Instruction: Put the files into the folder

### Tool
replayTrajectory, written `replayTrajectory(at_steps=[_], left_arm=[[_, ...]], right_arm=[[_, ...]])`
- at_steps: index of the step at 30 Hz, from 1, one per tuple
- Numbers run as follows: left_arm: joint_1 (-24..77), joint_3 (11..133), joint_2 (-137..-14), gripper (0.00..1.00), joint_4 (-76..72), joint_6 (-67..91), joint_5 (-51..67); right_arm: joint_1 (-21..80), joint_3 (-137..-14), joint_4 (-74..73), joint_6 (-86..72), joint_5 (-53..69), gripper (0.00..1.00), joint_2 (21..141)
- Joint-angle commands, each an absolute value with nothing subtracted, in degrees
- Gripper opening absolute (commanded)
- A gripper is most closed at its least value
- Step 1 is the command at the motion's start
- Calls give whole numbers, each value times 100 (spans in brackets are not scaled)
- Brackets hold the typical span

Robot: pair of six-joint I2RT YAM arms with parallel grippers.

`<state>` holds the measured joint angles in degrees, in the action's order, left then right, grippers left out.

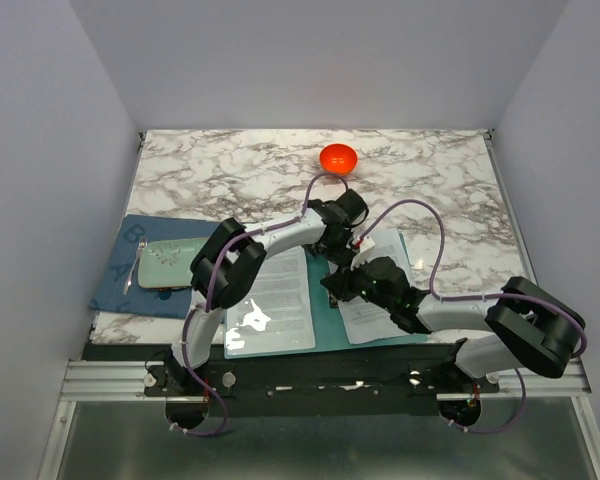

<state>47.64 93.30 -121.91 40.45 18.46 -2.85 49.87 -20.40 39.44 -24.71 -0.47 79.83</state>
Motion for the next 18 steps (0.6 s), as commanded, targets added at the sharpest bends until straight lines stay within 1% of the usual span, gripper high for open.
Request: replayTrajectory(at_steps=[1,6,8,9,10,12,13,14,17,18], left_arm=[[4764,9220,-12032,99,4087,1705,-79],[4746,9307,-11918,99,4113,1644,-9],[4703,9343,-11813,99,4139,1635,-9],[4685,9351,-11769,99,4131,1635,-9],[4658,9352,-11734,99,4131,1643,52],[4588,9395,-11620,99,4148,1635,176],[4562,9413,-11593,99,4157,1635,211],[4527,9439,-11549,99,4175,1643,307],[4421,9501,-11470,99,4175,1661,430],[4403,9536,-11461,99,4175,1652,492]], right_arm=[[5045,-2074,4193,-2636,-325,25,8007],[5080,-2004,4166,-2742,-343,25,7945],[5098,-1978,3912,-2777,-517,28,7630],[5098,-1943,3746,-2864,-867,31,7455],[5098,-1934,3344,-2909,-1096,41,7210],[5089,-1934,2841,-3032,-1736,51,6515],[5098,-1907,2386,-3050,-1966,58,6295],[5089,-1881,2156,-3076,-2169,61,5832],[5080,-1793,1119,-3374,-3301,68,5135],[5080,-1784,794,-3697,-4088,70,4759]])
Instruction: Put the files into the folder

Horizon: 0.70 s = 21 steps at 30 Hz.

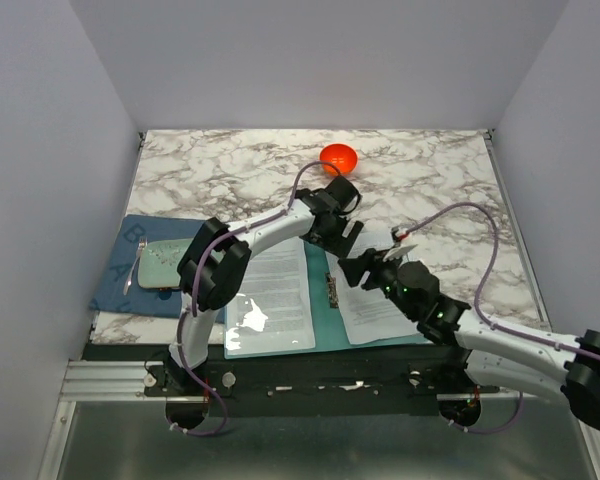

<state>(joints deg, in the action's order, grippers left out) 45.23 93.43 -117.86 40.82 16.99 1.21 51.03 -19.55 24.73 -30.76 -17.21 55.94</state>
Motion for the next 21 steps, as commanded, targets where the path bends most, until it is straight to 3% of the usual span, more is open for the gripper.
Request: replayTrajectory(at_steps=[1,3,5,6,10,16,21], left_arm=[[4360,9536,-11426,99,4157,1661,518],[4307,9493,-11365,99,4087,1661,615],[4254,9466,-11321,99,4043,1679,677],[4237,9440,-11312,99,4034,1687,703],[4157,9317,-11250,99,3982,1679,817],[4113,9194,-11162,99,3990,1687,853],[4096,9114,-11083,99,3981,1670,835]], right_arm=[[5071,-1810,-244,-4005,-4548,74,4598],[5019,-2064,-1383,-5317,-5418,77,4474],[4764,-2389,-2152,-5519,-5353,95,4631],[4720,-2591,-2493,-6120,-5353,100,4815],[4431,-3418,-3943,-7003,-4835,100,5895],[3167,-4006,-4305,-6978,-3474,100,7390],[3059,-4254,-4491,-7119,-3454,100,7761]])
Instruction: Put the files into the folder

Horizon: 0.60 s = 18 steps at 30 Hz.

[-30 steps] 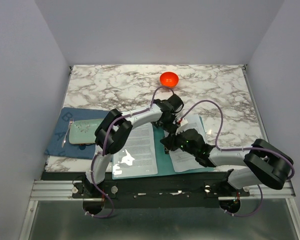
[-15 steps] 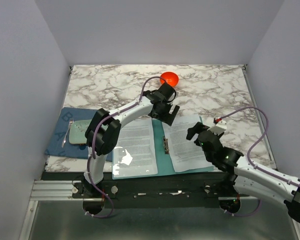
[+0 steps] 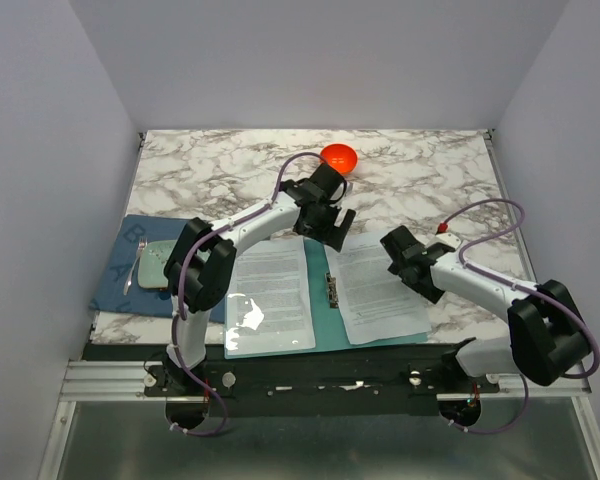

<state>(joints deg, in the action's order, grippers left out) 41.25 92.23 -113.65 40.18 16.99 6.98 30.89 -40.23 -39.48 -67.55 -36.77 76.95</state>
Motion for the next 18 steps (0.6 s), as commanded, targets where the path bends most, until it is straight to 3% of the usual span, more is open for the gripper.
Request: replayTrajectory(at_steps=[1,18], left_arm=[[4087,9097,-11074,99,3973,1670,835],[4061,8938,-11048,99,3885,1696,853]], right_arm=[[3050,-4263,-4474,-7128,-3428,100,7743],[3059,-3648,-4096,-7286,-2654,100,7418]])
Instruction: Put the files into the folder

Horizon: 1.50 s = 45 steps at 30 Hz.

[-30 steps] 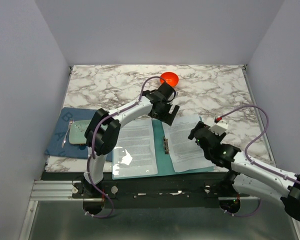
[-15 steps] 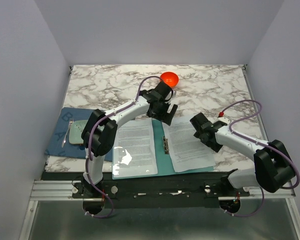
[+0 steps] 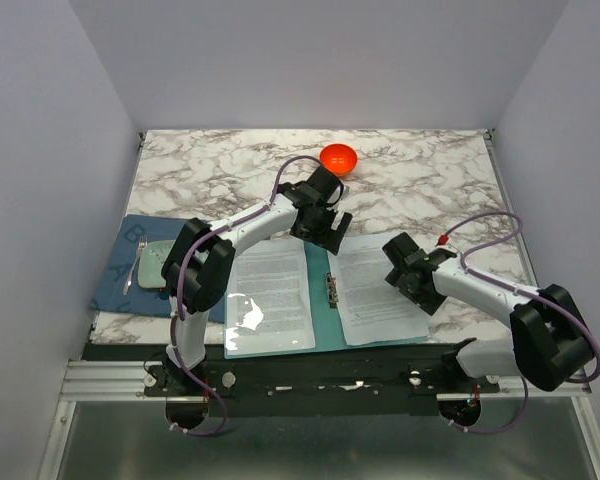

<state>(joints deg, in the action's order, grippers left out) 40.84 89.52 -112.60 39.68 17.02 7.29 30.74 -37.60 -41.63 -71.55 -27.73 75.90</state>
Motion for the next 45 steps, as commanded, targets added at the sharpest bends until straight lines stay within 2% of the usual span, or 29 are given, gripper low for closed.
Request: replayTrajectory(at_steps=[1,21,32,36,39,40,41,43,45], left_arm=[[4069,8938,-11057,99,3885,1705,861],[4245,8991,-11223,99,3946,1951,800],[4614,9035,-11514,99,4131,2215,291],[4623,8974,-11575,99,4131,2267,-95],[4640,9009,-11654,99,4148,2294,-193],[4658,9052,-11663,99,4157,2311,-211],[4667,9061,-11689,99,4157,2320,-237],[4728,9140,-11768,99,4166,2329,-281],[4763,9202,-11839,99,4184,2320,-333]], right_arm=[[3050,-3639,-4096,-7295,-2637,100,7401],[3067,-3481,-4008,-7006,-2400,100,6585],[3059,-3410,-4386,-6838,-2452,100,5880],[3103,-3165,-3273,-6093,-2198,100,5459],[3111,-2699,-1954,-5180,-1742,84,4942],[3103,-2594,-1394,-5038,-1471,69,4861],[3103,-2445,-1162,-4914,-1363,63,4808],[3111,-2338,-619,-4599,-1083,52,4720],[3111,-2198,-239,-4291,-854,49,4720]])
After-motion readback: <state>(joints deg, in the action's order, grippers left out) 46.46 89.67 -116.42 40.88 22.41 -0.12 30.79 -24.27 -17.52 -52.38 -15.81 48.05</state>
